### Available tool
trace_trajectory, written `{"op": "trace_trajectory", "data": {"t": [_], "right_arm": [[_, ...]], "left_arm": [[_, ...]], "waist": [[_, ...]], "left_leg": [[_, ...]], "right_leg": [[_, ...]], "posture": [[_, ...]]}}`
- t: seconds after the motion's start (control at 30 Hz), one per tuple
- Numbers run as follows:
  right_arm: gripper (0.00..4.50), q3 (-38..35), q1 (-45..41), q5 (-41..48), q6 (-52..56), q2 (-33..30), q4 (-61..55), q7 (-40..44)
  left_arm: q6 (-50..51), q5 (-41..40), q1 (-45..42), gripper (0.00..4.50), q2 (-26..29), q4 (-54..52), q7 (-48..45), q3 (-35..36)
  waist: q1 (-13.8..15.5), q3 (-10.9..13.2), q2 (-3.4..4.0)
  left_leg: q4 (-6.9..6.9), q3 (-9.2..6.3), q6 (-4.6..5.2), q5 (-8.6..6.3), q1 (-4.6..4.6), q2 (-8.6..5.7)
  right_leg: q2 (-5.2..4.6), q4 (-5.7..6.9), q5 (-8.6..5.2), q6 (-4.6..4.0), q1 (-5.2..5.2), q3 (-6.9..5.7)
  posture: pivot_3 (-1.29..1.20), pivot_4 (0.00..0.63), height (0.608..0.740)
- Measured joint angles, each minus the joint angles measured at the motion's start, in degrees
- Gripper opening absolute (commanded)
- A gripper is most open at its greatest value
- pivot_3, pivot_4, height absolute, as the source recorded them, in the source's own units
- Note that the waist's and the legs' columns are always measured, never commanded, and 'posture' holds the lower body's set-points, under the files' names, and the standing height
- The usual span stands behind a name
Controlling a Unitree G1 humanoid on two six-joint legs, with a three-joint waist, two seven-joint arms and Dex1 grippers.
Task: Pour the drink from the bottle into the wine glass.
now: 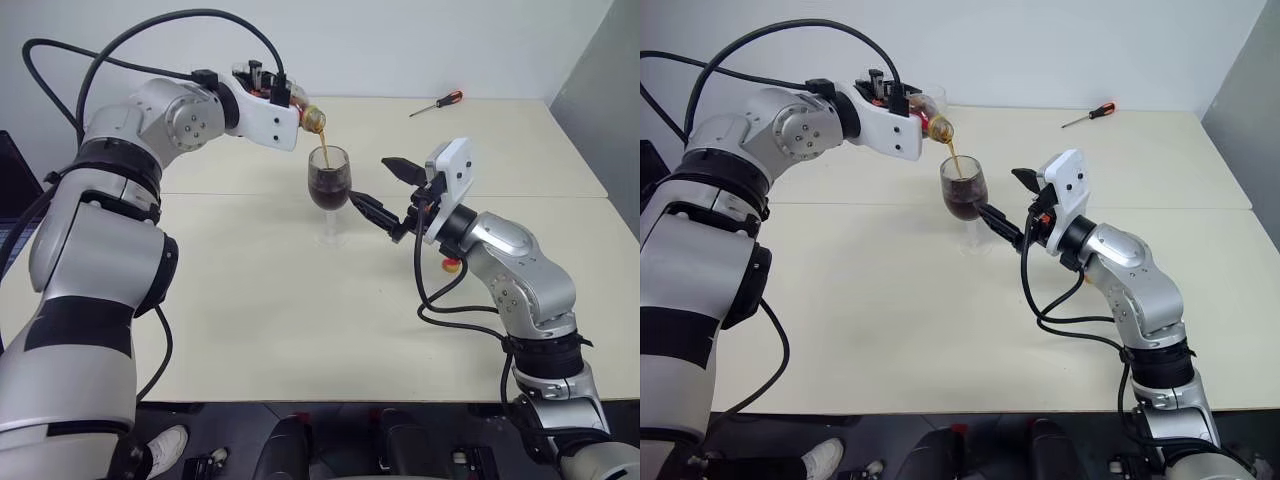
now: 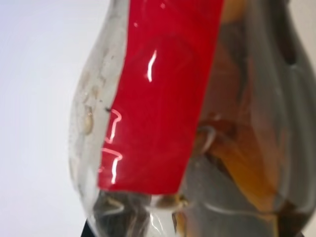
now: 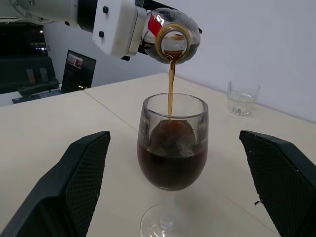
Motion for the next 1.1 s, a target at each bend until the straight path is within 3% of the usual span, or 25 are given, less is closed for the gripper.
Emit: {"op": "trace_trajectory", "data": {"t": [0.47, 0.7, 0.93, 1.1], "right_arm": [[4.50, -0.11, -0.01, -0.04, 0.00, -0.18, 0.01, 0.00], [4.50, -0.14, -0.04, -0.03, 0.03, -0.27, 0.04, 0.02], [4.50, -0.01, 2.67, 0.88, 0.28, -1.99, -3.07, 2.60], [4.50, 0.10, 8.70, 3.94, 2.62, -3.85, -9.75, 4.67]], "left_arm": [[5.87, -16.49, 5.32, 1.40, -3.26, -0.24, -15.32, 13.82], [14.42, -27.56, 8.91, 1.40, -7.02, -0.66, -21.27, 23.70], [21.19, -36.88, 15.62, 1.40, -9.55, -5.74, -21.75, 31.24], [25.63, -41.82, 23.46, 1.40, -11.78, -13.55, -15.44, 35.25]], "waist": [[-0.39, -0.01, 0.00], [-0.51, -0.01, 0.00], [-0.70, -0.02, 0.00], [-0.73, -0.02, 0.00]], "left_leg": [[0.06, -0.04, -0.11, 0.11, -0.04, -0.05], [0.09, -0.12, -0.08, 0.13, -0.04, -0.05], [0.14, -0.36, -0.11, 0.15, -0.04, -0.04], [0.22, -0.44, -0.08, 0.13, -0.07, -0.04]], "right_leg": [[-0.05, 0.07, 0.00, 0.00, -0.03, -0.02], [-0.06, 0.13, 0.00, 0.00, -0.03, -0.04], [-0.12, 0.19, 0.00, 0.00, -0.03, -0.05], [-0.34, 0.22, 0.00, 0.00, -0.03, -0.07]], "posture": [[0.00, 0.150, 0.740], [0.00, 0.150, 0.740], [0.00, 0.150, 0.740], [0.00, 0.150, 0.740]]}}
